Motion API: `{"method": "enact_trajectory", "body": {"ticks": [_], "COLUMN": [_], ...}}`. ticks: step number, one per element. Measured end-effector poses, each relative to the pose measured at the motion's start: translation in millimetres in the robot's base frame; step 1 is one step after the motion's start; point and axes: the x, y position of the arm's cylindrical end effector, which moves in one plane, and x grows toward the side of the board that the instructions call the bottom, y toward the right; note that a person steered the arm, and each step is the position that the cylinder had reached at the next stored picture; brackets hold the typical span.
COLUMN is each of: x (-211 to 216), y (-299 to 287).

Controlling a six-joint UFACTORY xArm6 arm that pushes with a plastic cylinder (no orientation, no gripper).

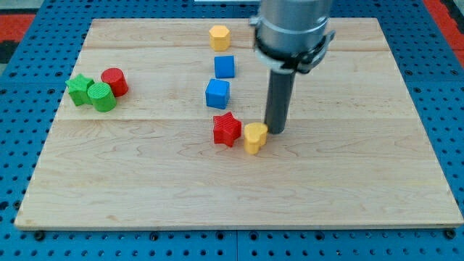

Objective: Slide the yellow heart below red star

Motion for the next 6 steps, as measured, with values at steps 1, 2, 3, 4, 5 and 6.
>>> {"method": "enact_trajectory", "body": {"ticks": [1,2,3,4,5,6], "x": [21,11,-9,28,59,42], "y": [21,34,16,-16,-28,-6]}}
